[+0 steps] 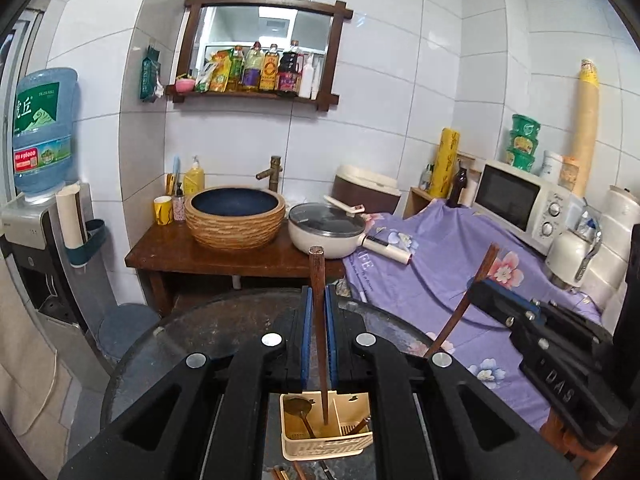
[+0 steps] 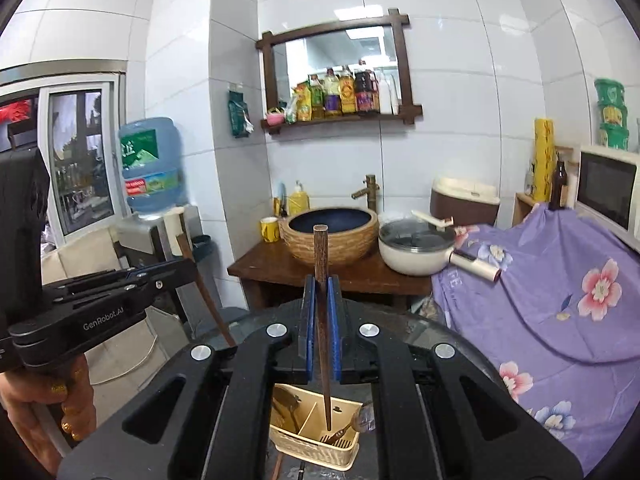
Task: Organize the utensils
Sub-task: 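Lift the chopstick in the right gripper into the holder while the left gripper carries its chopstick there, then open the right gripper to drop its chopstick while the left gripper releases its chopstick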
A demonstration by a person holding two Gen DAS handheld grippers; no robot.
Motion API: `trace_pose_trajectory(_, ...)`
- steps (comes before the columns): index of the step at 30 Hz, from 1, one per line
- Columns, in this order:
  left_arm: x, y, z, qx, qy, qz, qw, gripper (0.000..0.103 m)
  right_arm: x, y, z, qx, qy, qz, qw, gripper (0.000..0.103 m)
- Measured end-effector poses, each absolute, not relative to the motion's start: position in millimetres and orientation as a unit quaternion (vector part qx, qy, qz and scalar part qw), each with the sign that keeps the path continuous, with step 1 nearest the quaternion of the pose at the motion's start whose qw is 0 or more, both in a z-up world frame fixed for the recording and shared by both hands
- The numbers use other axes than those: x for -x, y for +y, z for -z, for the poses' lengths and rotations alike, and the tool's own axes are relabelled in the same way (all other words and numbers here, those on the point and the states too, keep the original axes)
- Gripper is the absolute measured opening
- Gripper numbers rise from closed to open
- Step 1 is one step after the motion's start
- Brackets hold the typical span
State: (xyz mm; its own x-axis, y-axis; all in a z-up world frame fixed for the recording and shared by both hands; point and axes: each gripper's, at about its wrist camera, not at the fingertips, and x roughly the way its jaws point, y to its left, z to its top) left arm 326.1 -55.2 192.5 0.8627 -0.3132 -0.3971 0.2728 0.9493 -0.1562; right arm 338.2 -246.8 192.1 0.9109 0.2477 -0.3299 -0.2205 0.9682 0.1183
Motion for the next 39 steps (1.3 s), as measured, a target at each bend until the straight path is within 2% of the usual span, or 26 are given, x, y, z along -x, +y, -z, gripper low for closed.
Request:
trace_pose_trajectory(9,-354.0,-61.5,-111.2,0.053,0.280,0.134,0.949,0.007,-361.0,-246.3,-122.3,-0.056,0.220,-0.127,0.966,0.007)
trace_pose_trajectory(21,-349.7,-51.1,-54.6,0.037,0.299,0.106,0.948,0.007,-386.4,-249.3,-69.9,-0.040,0.267,-0.153,0.951,0.007)
trace_pose_trajectory(23,-345.2,-47.3,-52.9,0.048,0.304,0.115,0.945,0.015,-388.3,-249.2,-66.0,-0.040,0.267,-0.153,0.951,0.007)
trace_pose_trajectory(24,-342.5,-47.1,-53.6,0.051,0.303,0.121,0.944,0.026,-389.0,-249.1,-64.3,-0.040,0.266,-0.155,0.951,0.007)
trace_pose_trajectory(25,-335.1,-44.8,-55.4,0.053,0.296,0.125,0.946,0.041,-390.6,-247.4,-61.2,-0.037,0.271,-0.159,0.949,0.008)
trace_pose_trajectory(26,-327.7,-43.4,-57.1,0.054,0.286,0.125,0.948,0.049,-390.4,-244.9,-59.5,-0.033,0.274,-0.161,0.948,0.014)
trace_pose_trajectory(27,-319.8,-41.7,-58.5,0.055,0.277,0.125,0.951,0.059,-389.3,-242.5,-58.4,-0.029,0.275,-0.162,0.947,0.031)
trace_pose_trajectory(28,-308.5,-37.1,-59.9,0.059,0.266,0.126,0.954,0.064,-384.2,-239.4,-56.0,-0.023,0.270,-0.162,0.949,0.042)
trace_pose_trajectory(29,-302.7,-35.8,-59.9,0.061,0.264,0.129,0.954,0.066,-379.5,-237.7,-55.0,-0.021,0.263,-0.166,0.950,0.053)
trace_pose_trajectory(33,-278.0,-23.3,-53.6,0.091,0.262,0.138,0.951,0.082,-360.8,-226.6,-52.5,0.011,0.241,-0.165,0.956,0.054)
trace_pose_trajectory(36,-262.6,-14.0,-44.3,0.098,0.259,0.123,0.953,0.090,-344.5,-221.7,-50.8,0.027,0.221,-0.155,0.963,0.066)
trace_pose_trajectory(39,-251.6,-4.5,-28.8,0.082,0.269,0.087,0.956,0.095,-323.3,-218.1,-48.7,0.049,0.193,-0.137,0.970,0.070)
